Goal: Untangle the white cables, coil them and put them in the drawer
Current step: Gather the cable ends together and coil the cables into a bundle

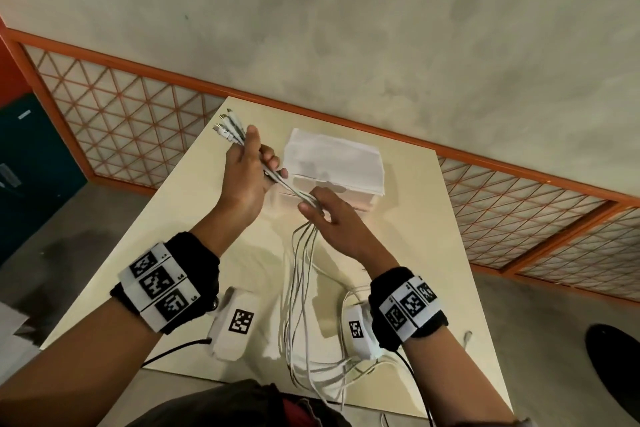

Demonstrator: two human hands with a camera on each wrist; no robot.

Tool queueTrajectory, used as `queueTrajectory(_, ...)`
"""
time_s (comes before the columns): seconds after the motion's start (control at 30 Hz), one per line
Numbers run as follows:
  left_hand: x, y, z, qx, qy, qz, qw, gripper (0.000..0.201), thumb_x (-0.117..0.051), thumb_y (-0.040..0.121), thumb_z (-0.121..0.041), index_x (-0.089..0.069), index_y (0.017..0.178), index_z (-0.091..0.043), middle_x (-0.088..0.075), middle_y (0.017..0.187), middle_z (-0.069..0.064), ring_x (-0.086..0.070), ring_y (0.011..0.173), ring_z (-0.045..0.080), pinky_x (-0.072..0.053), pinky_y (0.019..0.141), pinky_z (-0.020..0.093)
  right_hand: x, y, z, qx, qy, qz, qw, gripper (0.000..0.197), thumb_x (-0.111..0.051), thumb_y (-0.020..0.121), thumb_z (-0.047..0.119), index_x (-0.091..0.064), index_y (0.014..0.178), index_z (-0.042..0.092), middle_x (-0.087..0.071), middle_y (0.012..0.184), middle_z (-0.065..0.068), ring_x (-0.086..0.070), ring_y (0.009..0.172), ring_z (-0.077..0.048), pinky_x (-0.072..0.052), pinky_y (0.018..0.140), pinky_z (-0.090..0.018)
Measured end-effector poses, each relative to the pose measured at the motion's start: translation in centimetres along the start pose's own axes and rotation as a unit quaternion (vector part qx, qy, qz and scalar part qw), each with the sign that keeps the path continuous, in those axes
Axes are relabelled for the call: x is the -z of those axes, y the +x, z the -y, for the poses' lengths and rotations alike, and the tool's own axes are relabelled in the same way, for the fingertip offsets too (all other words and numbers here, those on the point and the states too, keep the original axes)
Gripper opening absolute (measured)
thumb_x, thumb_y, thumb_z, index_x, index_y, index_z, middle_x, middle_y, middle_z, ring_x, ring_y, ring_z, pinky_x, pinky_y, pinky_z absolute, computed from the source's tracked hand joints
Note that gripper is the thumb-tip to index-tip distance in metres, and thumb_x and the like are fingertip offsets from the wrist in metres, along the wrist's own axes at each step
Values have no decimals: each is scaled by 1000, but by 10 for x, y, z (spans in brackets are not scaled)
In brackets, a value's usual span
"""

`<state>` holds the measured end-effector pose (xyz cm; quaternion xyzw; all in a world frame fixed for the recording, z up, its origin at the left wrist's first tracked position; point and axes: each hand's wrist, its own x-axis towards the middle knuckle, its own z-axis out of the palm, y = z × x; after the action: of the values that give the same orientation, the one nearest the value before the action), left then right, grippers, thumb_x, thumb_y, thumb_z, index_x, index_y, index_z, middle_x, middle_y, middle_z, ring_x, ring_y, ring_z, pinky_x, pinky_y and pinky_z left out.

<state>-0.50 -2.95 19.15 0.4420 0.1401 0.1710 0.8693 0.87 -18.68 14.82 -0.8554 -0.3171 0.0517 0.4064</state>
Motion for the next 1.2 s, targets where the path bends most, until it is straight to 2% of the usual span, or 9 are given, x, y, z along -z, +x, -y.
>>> queueTrajectory(0.13,16,8,11,10,106,-40,993,35,-47,97,-28,-48,67,-11,-53,57,0,-60,54,7,-59,58,28,12,5,-6,-36,53,17,998,30,-47,98,22,-45,84,-4,-50,70,5,-57,66,-1,-45,69,-17)
queueTrajectory(0.23,32,14,23,139,187,-58,971,35,-53,93,-36,-51,68,-12,-58,58,4,-60,56,14,-55,48,24,18,5,4,-38,49,-4,998,37,-45,99,28,-44,81,-5,-40,67,0,-44,57,-2,-39,59,-12)
queueTrajectory(0.37,50,9,33,292,433,89,848,66,-37,88,-64,-60,64,-8,-64,61,5,-59,60,19,-45,63,26,24,9,18,-36,11,-76,996,53,-35,100,40,-51,67,3,-49,59,-2,-42,54,-8,-33,57,-18)
queueTrajectory(0.5,51,5,47,182,647,138,728,63,-38,90,-61,-58,77,-3,-61,78,8,-55,73,24,-39,67,29,30,14,14,-44,-54,-107,992,53,-42,99,34,-42,56,2,-45,53,-19,-36,51,-17,-30,54,-31)
queueTrajectory(0.6,38,0,46,-17,504,167,847,53,-29,99,-42,-62,98,0,-62,96,2,-58,93,13,-37,81,22,29,14,13,-57,-85,-68,992,51,-46,96,32,-37,49,13,-38,46,-7,-33,46,-18,-30,53,-31)
queueTrajectory(0.67,23,-8,39,-41,387,225,893,55,-22,101,-39,-67,101,-7,-68,97,-4,-61,94,-4,-40,85,11,28,16,15,-58,-85,-53,993,49,-46,96,32,-47,51,10,-48,48,-9,-42,48,-22,-36,54,-33)
queueTrajectory(0.8,11,-17,30,33,349,291,890,67,-19,100,-46,-50,51,-12,-49,50,0,-48,53,13,-43,68,23,34,19,24,-24,-53,-82,995,46,-49,95,27,-56,58,0,-59,55,-17,-45,48,-17,-37,54,-28)
queueTrajectory(0.97,14,-18,20,101,355,337,866,59,-21,85,-63,-35,59,-12,-25,49,-6,-26,45,11,-36,50,16,55,23,21,-27,-32,-144,989,46,-52,93,21,-55,53,-3,-47,38,5,-40,40,-6,-32,49,-13)
queueTrajectory(1.2,0,-12,-2,37,193,284,938,43,-26,95,-47,-33,63,-18,-24,47,-13,-19,39,2,-19,39,15,41,10,16,-124,187,-101,969,63,-27,100,48,-48,56,10,-41,41,5,-40,44,-14,-40,53,-23)
